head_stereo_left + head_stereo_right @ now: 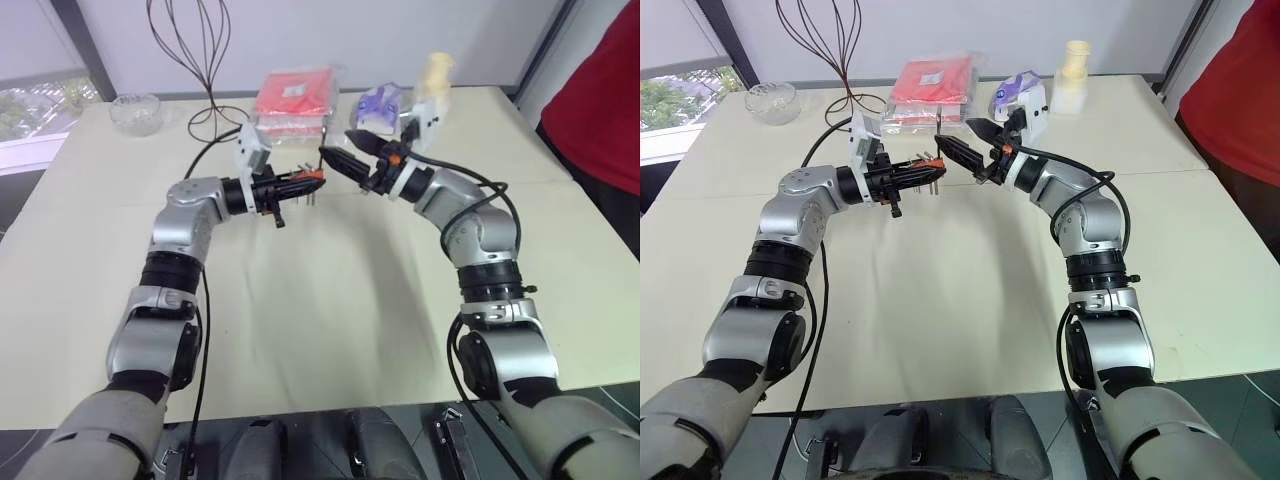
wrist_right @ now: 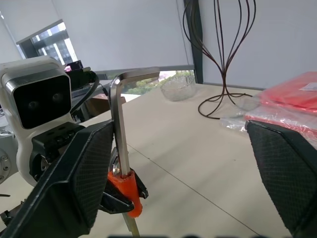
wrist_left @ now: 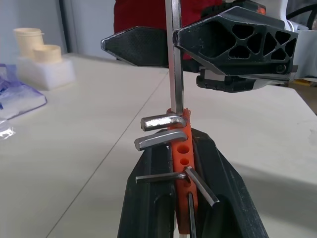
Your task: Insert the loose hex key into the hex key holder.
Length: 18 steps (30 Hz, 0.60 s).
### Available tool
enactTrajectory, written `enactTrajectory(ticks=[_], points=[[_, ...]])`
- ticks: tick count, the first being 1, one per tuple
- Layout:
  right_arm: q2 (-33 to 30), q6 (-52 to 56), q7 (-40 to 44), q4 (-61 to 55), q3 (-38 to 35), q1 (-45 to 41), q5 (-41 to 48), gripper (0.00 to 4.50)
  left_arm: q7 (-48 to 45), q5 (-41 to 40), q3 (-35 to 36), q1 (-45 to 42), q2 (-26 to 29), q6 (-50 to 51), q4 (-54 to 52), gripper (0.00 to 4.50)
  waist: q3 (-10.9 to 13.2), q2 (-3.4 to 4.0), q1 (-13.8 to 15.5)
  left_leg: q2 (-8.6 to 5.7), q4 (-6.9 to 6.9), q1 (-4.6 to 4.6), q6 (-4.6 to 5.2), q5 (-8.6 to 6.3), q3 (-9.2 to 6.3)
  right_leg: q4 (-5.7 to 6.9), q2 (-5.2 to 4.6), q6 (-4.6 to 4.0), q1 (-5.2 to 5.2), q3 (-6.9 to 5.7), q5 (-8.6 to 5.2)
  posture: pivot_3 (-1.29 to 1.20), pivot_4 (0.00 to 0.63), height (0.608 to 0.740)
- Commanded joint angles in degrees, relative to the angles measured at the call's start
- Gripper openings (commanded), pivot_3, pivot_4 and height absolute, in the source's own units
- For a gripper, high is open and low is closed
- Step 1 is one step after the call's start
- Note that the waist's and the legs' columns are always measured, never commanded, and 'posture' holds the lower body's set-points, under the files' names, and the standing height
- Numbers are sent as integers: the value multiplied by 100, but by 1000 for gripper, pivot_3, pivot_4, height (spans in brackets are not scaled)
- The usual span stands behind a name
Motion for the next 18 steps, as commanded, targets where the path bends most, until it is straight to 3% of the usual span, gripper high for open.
enactTrajectory(ticks=[1, 6, 10, 18], points=[[-119, -86, -262, -116, -254, -82, -28, 4465, -30, -132, 128, -165, 54, -96, -249, 0, 0, 0, 0, 0, 0, 0, 0, 0, 0, 0, 0, 0, 0, 0, 0, 0, 150, 740], [23, 327, -343, -419, -450, -69, 444, 4465, -12, -147, 118, -137, 27, -88, -280, 0, 0, 0, 0, 0, 0, 0, 0, 0, 0, 0, 0, 0, 0, 0, 0, 0, 150, 740], [15, 1349, -128, -1513, -466, 142, 1378, 4465, -8, -155, 100, -88, 54, -70, -347, 0, 0, 0, 12, 1, 0, -2, 0, 0, -1, 0, -1, 0, 0, 0, 0, 0, 150, 740], [-143, 1816, -213, -2506, -135, 441, 1484, 4465, -7, -96, 62, -42, 82, -105, -303, 0, 0, 0, 6, 0, 1, -1, 27, -15, -2, 3, 0, 0, 0, 0, 0, 0, 150, 740]])
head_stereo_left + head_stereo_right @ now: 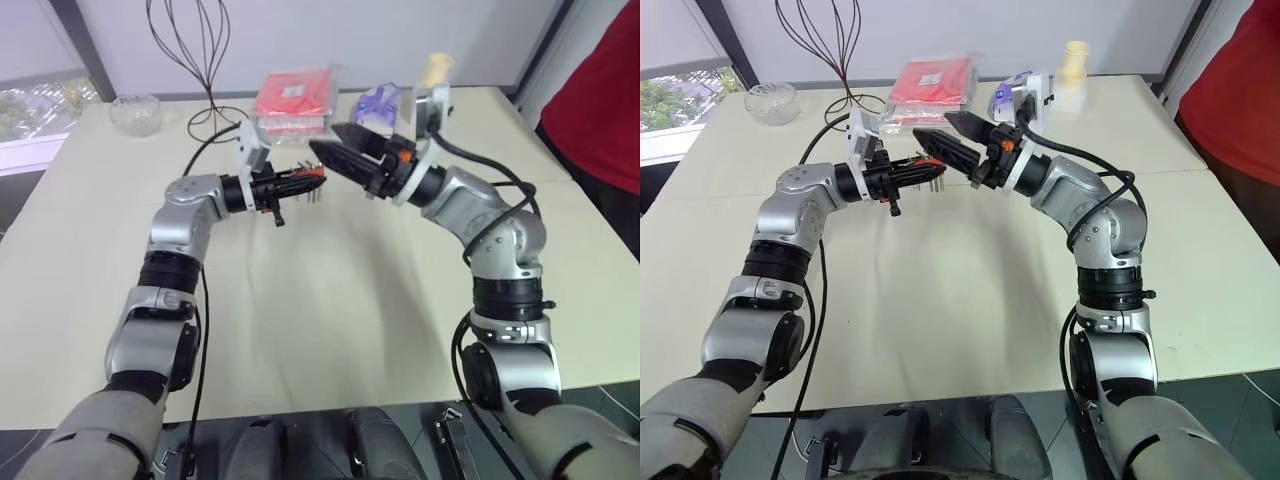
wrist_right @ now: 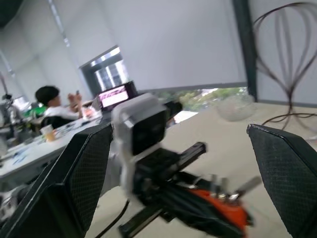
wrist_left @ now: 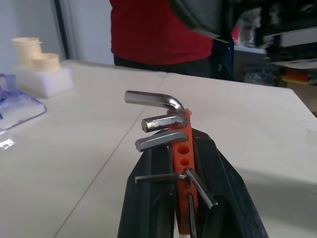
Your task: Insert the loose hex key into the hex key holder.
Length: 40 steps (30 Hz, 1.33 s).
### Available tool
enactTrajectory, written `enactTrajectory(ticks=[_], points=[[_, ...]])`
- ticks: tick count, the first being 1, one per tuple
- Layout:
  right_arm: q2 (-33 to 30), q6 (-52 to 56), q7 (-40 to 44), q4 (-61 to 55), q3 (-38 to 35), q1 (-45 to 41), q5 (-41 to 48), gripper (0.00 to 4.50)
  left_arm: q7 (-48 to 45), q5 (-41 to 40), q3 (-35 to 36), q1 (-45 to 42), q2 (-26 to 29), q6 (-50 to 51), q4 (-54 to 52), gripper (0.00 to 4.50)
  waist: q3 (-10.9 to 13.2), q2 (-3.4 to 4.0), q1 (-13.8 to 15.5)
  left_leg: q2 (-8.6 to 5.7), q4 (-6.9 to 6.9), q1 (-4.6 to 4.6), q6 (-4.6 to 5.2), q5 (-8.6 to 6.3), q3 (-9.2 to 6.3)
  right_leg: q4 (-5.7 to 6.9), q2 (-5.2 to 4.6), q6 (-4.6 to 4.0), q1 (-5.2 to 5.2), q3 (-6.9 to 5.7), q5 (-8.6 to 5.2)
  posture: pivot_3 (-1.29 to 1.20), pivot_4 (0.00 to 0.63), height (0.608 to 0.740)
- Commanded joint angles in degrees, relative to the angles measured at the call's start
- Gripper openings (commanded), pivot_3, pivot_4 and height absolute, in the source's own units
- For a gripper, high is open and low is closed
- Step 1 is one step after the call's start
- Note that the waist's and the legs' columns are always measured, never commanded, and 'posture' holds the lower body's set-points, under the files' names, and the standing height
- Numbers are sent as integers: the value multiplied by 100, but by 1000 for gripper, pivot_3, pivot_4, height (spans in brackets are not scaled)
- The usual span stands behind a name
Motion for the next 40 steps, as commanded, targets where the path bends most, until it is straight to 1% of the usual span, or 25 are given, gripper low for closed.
enactTrajectory(ticks=[1, 4, 7, 9, 11, 13, 17, 19, 20, 21, 26, 27, 30, 32, 35, 38, 40], points=[[-63, 17, -59, -359, 15, -29, 75, 4465, 17, -55, 77, -51, 39, -85, -150, 0, 0, 0, 0, -1, 1, 0, 2, -1, 1, 0, 0, 0, 0, 0, 0, 0, 150, 740], [-186, 29, -108, -440, -14, 55, 37, 4465, 31, -28, 37, 81, 61, -32, -229, 0, 0, 0, 3, -1, 2, 0, 1, -1, 1, 0, -1, 0, 0, 0, 0, 0, 150, 740], [-749, -28, 154, -787, 328, 413, -344, 4465, 136, -210, 91, 501, 111, 649, -435, 0, 0, 0, 14, -2, 2, -1, 2, -1, 1, 0, -3, 0, 0, 0, 0, 0, 150, 740], [-969, -97, 242, -922, 485, 574, -476, 4465, 195, -340, 128, 716, 142, 1107, -595, 0, 0, 0, 3, -3, 1, -1, 5, -3, 1, -2, -4, 0, 0, 1, 0, 0, 150, 740], [-1004, -119, 218, -921, 431, 684, -445, 4465, 493, -723, 327, 946, 84, 2091, -730, 0, 0, 0, -9, -1, 1, 0, 6, -3, 0, -2, 0, 0, 0, 1, 0, 0, 150, 740], [-969, -199, 166, -844, 407, 750, -500, 4465, 637, -1006, 337, 1248, 55, 2932, -971, 0, 0, 0, -14, 2, 2, 0, 8, -5, -1, 0, 4, 0, -1, 3, 0, 0, 150, 740], [-790, -323, 22, -737, 405, 746, -560, 4465, 1096, -1282, 506, 1313, -70, 3847, -926, 0, 0, -1, 9, 1, 6, 0, 8, -5, -2, 4, 2, 0, 0, 2, 0, 0, 150, 740], [-712, -373, -19, -704, 417, 752, -592, 4500, 1395, -1298, 627, 1251, -119, 4038, -729, 929, 0, -1, 19, 0, 8, 0, 8, -4, -2, 4, 0, 0, 0, 2, 0, 0, 150, 740], [-671, -395, -38, -692, 426, 761, -612, 4500, 1510, -1237, 630, 1221, -102, 4100, -580, 1173, -1, -1, 19, -1, 8, 0, 8, -4, -1, 4, -1, 0, 0, 2, 0, 0, 150, 740], [-645, -413, -52, -686, 434, 771, -626, 4500, 1588, -1190, 625, 1207, -84, 4147, -483, 1628, -1, -1, 18, -1, 8, 0, 8, -4, -1, 4, -1, 0, 0, 2, 0, 0, 150, 740], [-602, -435, -89, -700, 410, 841, -630, 4500, 1962, -840, 468, 1167, 60, 4040, -196, 4224, -3, -3, 34, -1, 7, 2, 3, -2, -2, 4, -1, 0, 1, 0, 0, 0, 150, 740], [-604, -440, -87, -697, 404, 858, -637, 4500, 1960, -708, 333, 1211, 129, 3927, -243, 4471, -4, -2, 39, -2, 7, 4, 4, -2, 0, 4, -2, 0, 3, 1, 0, 0, 150, 740], [-606, -431, -87, -685, 402, 878, -649, 4500, 1965, -82, -218, 1468, 405, 3088, -517, 4471, -6, 0, 6, 0, 2, 19, 3, -2, 2, 4, 0, 0, 14, 5, 0, 0, 150, 740], [-638, -403, -89, -738, 392, 937, -641, 4500, 2071, 108, -269, 1635, 583, 2684, -768, 4471, -7, 1, -6, 2, -2, 25, 3, -1, 2, 7, 3, 0, 13, 9, 0, 0, 150, 740], [-740, -319, -140, -911, 301, 1148, -592, 4500, 2299, 18, 114, 1934, 728, 2283, -1389, 4471, -7, 1, -8, 8, -4, 28, 4, -3, 0, 7, 3, -1, 9, 17, 0, 0, 150, 740], [-844, -315, -282, -1098, 161, 1476, -589, 4500, 2603, -328, 638, 2236, 733, 2250, -2106, 4471, -6, 0, 22, 8, -6, 18, 6, -3, -1, 6, -2, -1, 0, 18, 0, 0, 150, 740], [-887, -506, -469, -1222, 60, 1794, -779, 4500, 2825, -496, 926, 2487, 691, 2285, -2680, 4471, -6, 0, 39, 4, -5, 11, 6, -4, -1, 5, -10, -1, -3, 17, 0, 0, 150, 740]])
